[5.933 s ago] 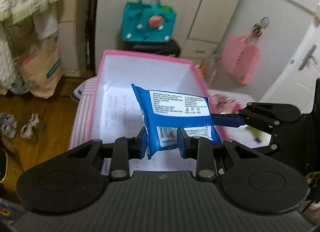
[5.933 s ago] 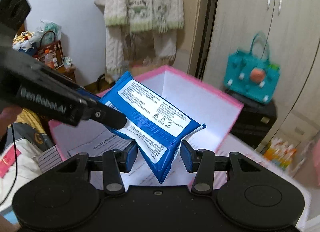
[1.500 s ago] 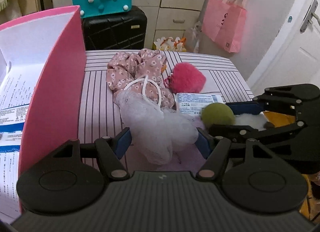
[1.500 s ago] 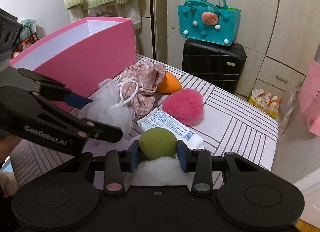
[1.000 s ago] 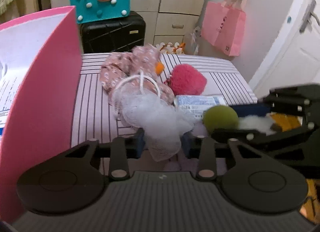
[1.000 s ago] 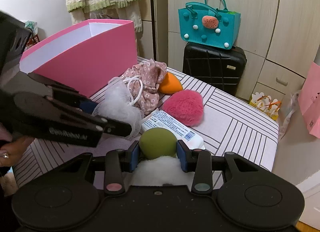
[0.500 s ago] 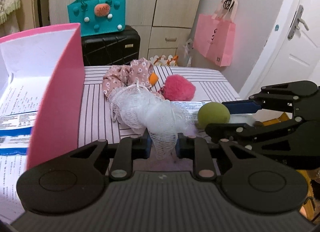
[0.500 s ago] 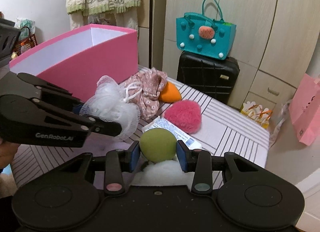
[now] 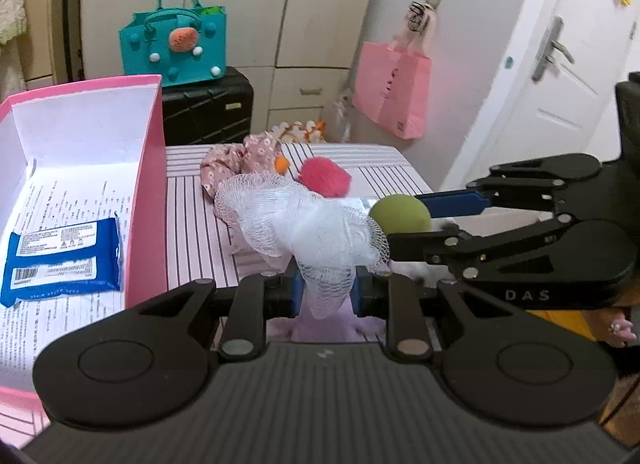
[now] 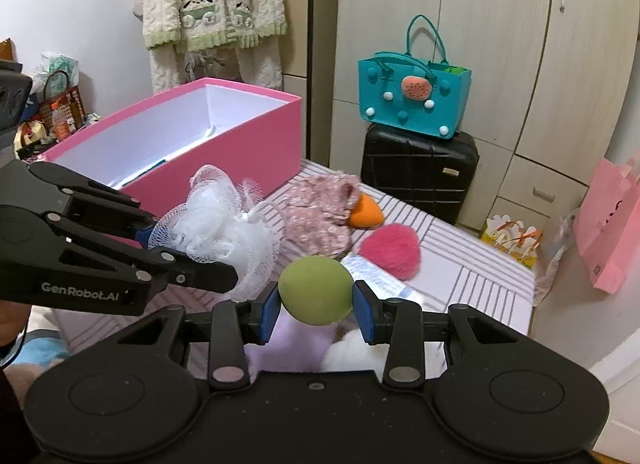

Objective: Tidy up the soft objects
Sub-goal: 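Carry the bath puff and green ball with both grippers over the pink box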

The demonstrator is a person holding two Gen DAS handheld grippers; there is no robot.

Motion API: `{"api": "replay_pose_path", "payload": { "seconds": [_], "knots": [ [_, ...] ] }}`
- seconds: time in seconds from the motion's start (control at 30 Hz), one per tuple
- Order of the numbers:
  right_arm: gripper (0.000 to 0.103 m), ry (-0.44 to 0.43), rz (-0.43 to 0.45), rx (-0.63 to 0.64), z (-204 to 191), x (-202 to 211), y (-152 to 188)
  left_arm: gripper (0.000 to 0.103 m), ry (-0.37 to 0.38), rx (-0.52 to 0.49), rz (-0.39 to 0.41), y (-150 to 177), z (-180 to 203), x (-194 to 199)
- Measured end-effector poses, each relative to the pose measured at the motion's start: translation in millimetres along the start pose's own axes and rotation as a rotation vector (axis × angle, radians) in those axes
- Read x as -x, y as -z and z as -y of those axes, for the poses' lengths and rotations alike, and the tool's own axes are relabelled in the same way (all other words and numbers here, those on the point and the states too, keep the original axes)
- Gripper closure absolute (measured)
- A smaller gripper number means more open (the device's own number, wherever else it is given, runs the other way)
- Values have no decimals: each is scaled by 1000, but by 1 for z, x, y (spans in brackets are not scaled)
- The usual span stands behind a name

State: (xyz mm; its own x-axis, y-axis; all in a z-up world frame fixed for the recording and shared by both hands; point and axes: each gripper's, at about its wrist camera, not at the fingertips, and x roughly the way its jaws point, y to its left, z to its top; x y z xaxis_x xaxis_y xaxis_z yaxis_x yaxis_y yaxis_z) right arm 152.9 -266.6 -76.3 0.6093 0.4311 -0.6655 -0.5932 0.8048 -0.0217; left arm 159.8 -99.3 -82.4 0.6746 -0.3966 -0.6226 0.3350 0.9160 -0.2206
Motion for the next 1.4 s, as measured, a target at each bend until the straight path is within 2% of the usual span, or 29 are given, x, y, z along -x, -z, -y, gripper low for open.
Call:
{"api": "replay_pose_path", "payload": {
  "seconds": [0.27, 0.43, 0.93, 1.1, 1.4],
  "knots": [
    [59, -42, -27, -63, -12, 14, 12, 82, 36, -78, -60, 8, 0, 29],
    [59, -124, -23, -139, -16, 30, 15, 82, 60, -119, -87, 12, -5, 53],
    [59, -251, -72, -99, -64, 49, 1, 82, 124, -159, -163, 26, -17, 126],
    [59, -295, -78, -77, -82, 52, -9, 82, 123, -154, -185, 31, -26, 147],
    [59, -338, -61, -10, -113, 59, -39, 82, 31, -124, -105, 33, -62, 196]
  ]
}}
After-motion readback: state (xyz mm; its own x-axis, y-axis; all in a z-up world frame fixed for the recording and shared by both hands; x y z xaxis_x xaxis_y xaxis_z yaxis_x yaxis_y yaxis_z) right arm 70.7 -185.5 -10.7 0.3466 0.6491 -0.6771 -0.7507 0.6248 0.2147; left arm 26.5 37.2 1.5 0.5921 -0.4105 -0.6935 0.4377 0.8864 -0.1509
